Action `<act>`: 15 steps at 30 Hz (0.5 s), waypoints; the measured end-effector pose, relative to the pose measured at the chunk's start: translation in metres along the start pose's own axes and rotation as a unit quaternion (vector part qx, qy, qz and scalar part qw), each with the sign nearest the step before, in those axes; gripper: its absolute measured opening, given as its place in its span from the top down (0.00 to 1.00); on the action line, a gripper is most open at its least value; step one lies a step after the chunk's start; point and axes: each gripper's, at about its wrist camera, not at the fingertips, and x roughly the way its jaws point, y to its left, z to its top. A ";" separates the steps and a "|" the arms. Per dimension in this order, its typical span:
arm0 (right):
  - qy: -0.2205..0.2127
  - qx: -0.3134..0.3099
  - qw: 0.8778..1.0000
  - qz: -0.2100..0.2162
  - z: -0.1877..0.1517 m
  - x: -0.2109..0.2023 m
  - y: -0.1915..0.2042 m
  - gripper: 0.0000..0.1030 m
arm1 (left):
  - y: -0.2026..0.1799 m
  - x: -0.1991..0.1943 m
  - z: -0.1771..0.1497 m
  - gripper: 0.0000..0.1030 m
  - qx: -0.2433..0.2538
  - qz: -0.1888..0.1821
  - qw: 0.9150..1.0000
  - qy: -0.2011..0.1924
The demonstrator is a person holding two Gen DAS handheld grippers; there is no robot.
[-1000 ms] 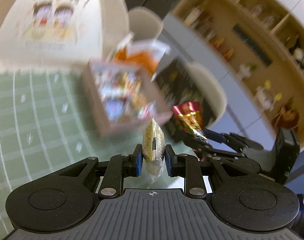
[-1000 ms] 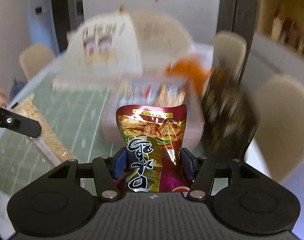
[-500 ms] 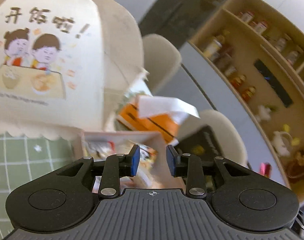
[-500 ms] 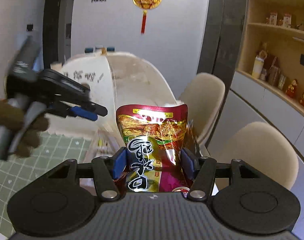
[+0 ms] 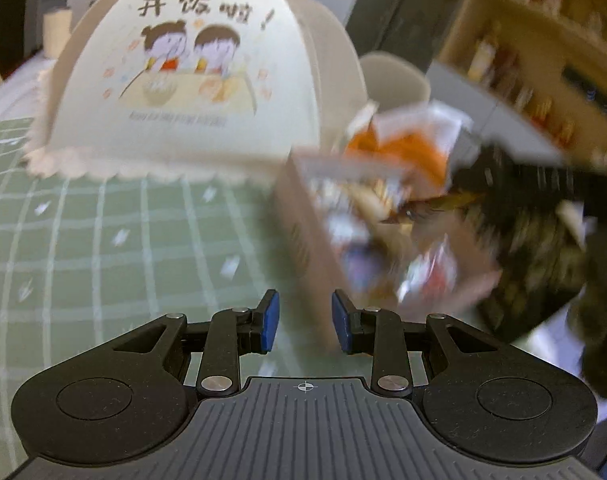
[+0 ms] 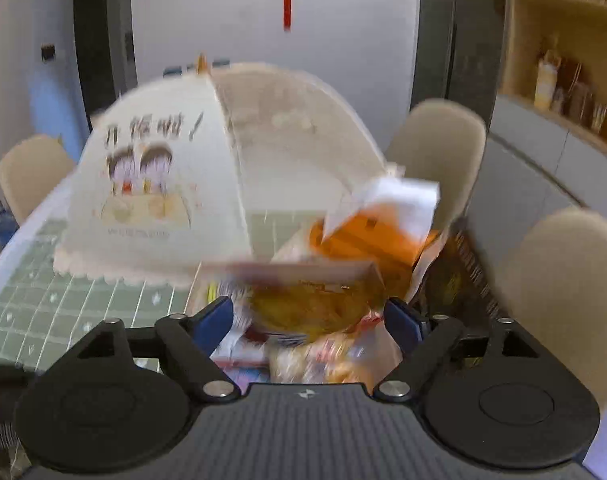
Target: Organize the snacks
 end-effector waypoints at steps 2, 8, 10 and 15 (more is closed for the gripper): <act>0.003 -0.032 0.999 0.016 -0.025 -0.009 0.010 0.19 | -0.005 -0.008 -0.028 0.68 0.018 0.020 1.000 0.003; 0.019 -0.090 0.995 0.025 -0.104 -0.028 0.023 0.19 | -0.012 -0.016 -0.086 0.68 0.034 0.083 0.996 0.013; 0.032 -0.086 0.995 0.038 -0.122 -0.024 0.022 0.19 | -0.014 -0.012 -0.093 0.68 0.026 0.086 0.996 0.018; 0.038 -0.080 0.996 0.021 -0.155 -0.013 0.022 0.19 | -0.026 0.002 -0.100 0.68 0.052 0.099 0.994 0.003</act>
